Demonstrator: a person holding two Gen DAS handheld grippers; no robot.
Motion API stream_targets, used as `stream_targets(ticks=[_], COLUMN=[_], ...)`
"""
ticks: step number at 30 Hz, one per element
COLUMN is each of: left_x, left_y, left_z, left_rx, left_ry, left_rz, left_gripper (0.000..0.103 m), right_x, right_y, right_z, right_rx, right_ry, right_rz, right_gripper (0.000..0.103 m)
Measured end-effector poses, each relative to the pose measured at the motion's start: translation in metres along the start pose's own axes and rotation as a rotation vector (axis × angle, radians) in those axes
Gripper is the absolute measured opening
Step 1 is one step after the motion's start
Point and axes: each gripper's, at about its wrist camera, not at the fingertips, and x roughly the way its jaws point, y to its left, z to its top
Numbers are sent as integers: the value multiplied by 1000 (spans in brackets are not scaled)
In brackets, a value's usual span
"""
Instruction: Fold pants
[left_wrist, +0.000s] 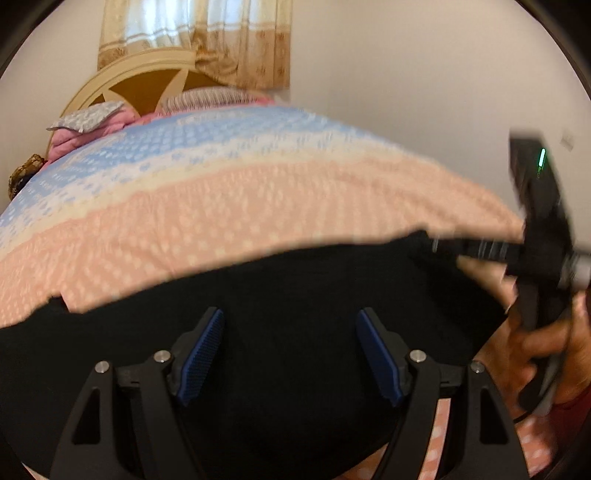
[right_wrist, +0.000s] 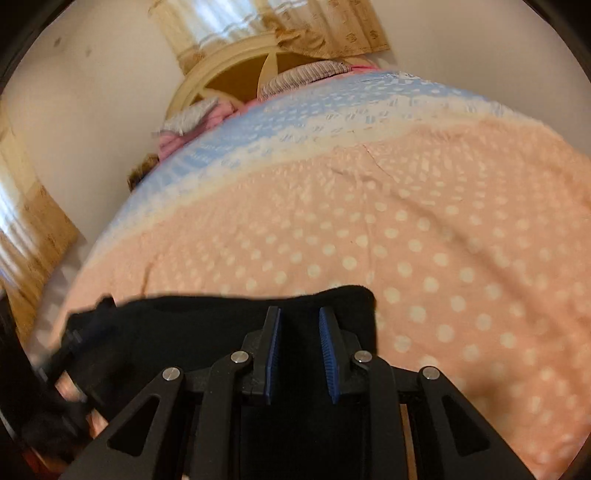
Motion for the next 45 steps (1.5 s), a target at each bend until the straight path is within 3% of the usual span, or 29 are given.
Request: stream_targets(ticks=[5, 11, 12, 14, 15, 16, 17, 21, 26, 27, 30, 35, 37, 41, 45], left_x=[-7, -36, -41, -56, -65, -70, -75, -83, -84, -84, -86, -87, -89, -94, -92], left_y=[1, 37, 44, 66, 78, 85, 92, 115, 129, 130, 134, 146, 150, 163, 170], left_z=[-6, -3, -6, -12, -17, -20, -23, -30, -39, -40, -43, -50, -50, -51, -52], left_rx=[7, -102, -122, -164, -181, -188, -193, -205, -257, -253, -246, -296, -305, -346, -375], left_ry=[-20, -33, -39, -58, -73, -83, -91, -96, -88, -90, -97, -91, -98, -110, -106], left_rz=[19, -51, -53, -30, 4, 32, 60, 149, 106, 99, 91, 54, 59, 58, 64], left_gripper=[77, 77, 77, 77, 77, 77, 77, 77, 77, 77, 77, 77, 77, 77, 77], right_x=[14, -27, -34, -44, -47, -50, -49, -31, 7, 10, 10, 8, 6, 0, -1], right_y=[-2, 14, 24, 51, 65, 82, 98, 159, 199, 199, 194, 186, 177, 160, 152], right_z=[3, 0, -4, -14, -21, -31, -40, -70, -99, -104, -105, -90, -81, -64, -64], right_rx=[33, 38, 17, -33, -54, -87, -130, -304, -484, -505, -528, -451, -357, -208, -153], right_ry=[-24, -122, -117, -100, -103, -106, -100, -75, -33, -38, -47, 11, 29, 49, 51], right_rz=[34, 38, 55, 119, 151, 178, 189, 139, -30, -74, -149, -109, -50, 73, 108], right_gripper=[23, 23, 28, 51, 69, 76, 76, 76, 75, 73, 49, 37, 23, 20, 20])
